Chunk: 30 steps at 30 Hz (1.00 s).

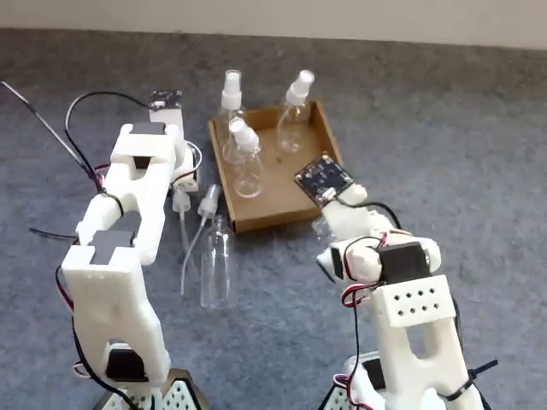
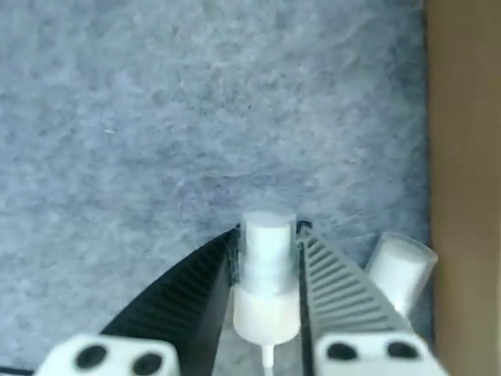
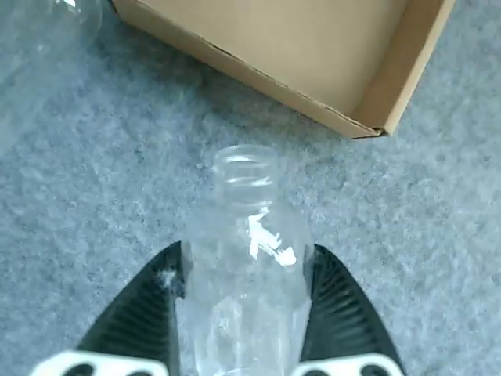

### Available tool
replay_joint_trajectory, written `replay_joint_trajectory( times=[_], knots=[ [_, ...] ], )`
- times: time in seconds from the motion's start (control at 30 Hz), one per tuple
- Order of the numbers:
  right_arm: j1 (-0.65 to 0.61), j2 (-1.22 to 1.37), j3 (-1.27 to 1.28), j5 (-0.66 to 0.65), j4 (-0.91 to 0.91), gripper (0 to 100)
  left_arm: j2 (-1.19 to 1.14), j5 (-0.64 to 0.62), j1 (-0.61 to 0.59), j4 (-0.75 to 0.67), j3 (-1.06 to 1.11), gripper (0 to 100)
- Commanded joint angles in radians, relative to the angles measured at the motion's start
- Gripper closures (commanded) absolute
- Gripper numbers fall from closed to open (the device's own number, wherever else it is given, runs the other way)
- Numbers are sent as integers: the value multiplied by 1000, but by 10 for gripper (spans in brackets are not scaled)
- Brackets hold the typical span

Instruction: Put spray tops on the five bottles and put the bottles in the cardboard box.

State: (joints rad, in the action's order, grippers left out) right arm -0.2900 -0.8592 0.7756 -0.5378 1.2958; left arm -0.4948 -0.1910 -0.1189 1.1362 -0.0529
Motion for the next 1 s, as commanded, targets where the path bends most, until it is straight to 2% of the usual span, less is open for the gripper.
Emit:
replay_joint_trajectory(
  times=[0.0,0.07,0.2,0.33,0.5,0.6,0.7,0.8,0.9,0.97],
  knots=[
    [-16,-25,-12,11,-27,995,25,29,-50,12,-61,934],
    [-30,-25,-18,11,-38,995,27,28,-62,34,-124,936],
    [-36,-25,-61,11,-93,995,56,29,-90,169,-328,936],
    [-54,-27,-128,14,-179,995,131,104,-99,328,-601,938],
    [-220,-27,-148,203,-332,995,291,109,-94,532,-941,938],
    [-300,-48,-105,279,-473,995,407,106,-93,632,-1059,938],
    [-360,-120,12,302,-656,995,556,104,-94,638,-1006,938],
    [-398,-222,173,305,-797,995,739,94,-70,638,-825,938],
    [-404,-325,326,305,-895,995,951,71,13,629,-610,937],
    [-404,-392,407,307,-928,995,1076,68,120,542,-466,937]
  ],
)
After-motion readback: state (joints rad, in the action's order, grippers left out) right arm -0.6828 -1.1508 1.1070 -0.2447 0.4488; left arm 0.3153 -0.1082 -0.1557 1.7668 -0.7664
